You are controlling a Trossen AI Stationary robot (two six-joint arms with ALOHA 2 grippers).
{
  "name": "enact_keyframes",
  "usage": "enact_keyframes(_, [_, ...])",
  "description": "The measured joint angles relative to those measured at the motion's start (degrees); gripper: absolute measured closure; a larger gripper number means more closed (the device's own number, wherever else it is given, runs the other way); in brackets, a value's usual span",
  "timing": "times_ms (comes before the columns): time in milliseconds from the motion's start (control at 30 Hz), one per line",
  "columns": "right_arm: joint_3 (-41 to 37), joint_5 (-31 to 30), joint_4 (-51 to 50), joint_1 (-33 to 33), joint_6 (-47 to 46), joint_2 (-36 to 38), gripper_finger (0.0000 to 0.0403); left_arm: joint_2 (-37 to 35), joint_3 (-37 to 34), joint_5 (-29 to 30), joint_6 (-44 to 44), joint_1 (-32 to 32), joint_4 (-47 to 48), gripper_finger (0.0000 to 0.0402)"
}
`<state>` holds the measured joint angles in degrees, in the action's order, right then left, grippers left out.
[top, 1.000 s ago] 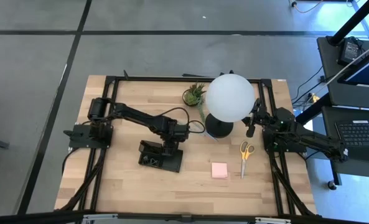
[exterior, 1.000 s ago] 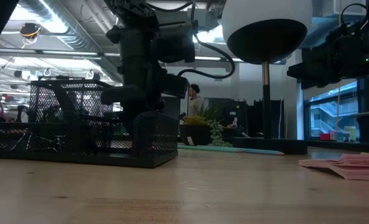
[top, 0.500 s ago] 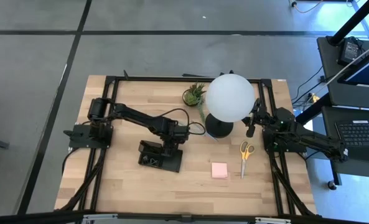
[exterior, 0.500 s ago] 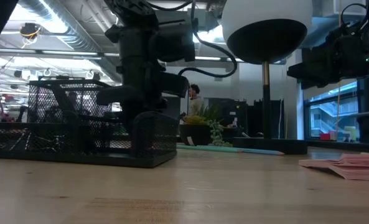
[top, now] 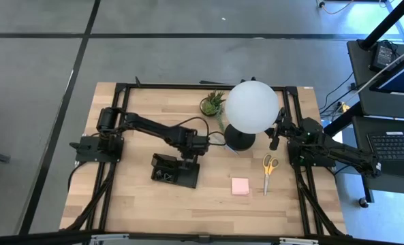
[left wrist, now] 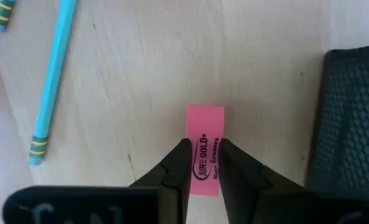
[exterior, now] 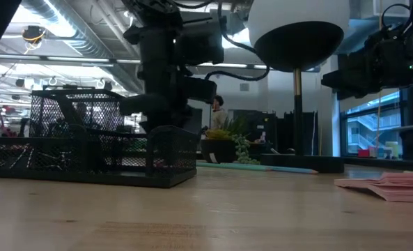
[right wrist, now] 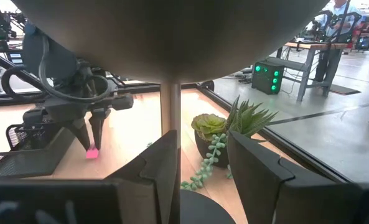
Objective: Pick and place office supplies into organizer
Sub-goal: Put the eraser into the desk organizer
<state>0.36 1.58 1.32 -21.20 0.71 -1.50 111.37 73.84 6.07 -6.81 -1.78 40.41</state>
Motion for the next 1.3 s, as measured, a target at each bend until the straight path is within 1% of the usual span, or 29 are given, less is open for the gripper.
enact_keyframes(367, [0.01, -0.01, 0.01, 0.0, 0.0, 0.0, 0.0258, -0.2, 11.75, -0.82, 0.0, -0.47, 15.63, 0.034])
enact_keyframes(533, [0.02, -0.02, 0.01, 0.0, 0.0, 0.0, 0.0258, -0.2, 16.66, -1.15, 0.11, -2.23, 21.9, 0.034])
enact_keyframes(733, [0.01, -0.02, 0.01, 0.01, 0.0, 0.0, 0.0258, -0.22, 20.44, -1.17, 4.2, -5.34, 28.33, 0.034])
enact_keyframes(967, [0.01, -0.02, 0.01, -0.01, 0.0, 0.0, 0.0258, -0.28, 22.0, -1.28, 8.88, -10.48, 28.63, 0.034])
enact_keyframes(1133, [0.01, -0.01, 0.01, 0.0, -0.07, 0.0, 0.0258, -0.28, 22.03, -1.28, 15.08, -14.06, 28.89, 0.034])
enact_keyframes(1300, [0.02, -0.02, 0.02, -0.01, -0.18, 0.02, 0.0258, -0.31, 21.36, -1.28, 18.89, -17.46, 28.62, 0.034])
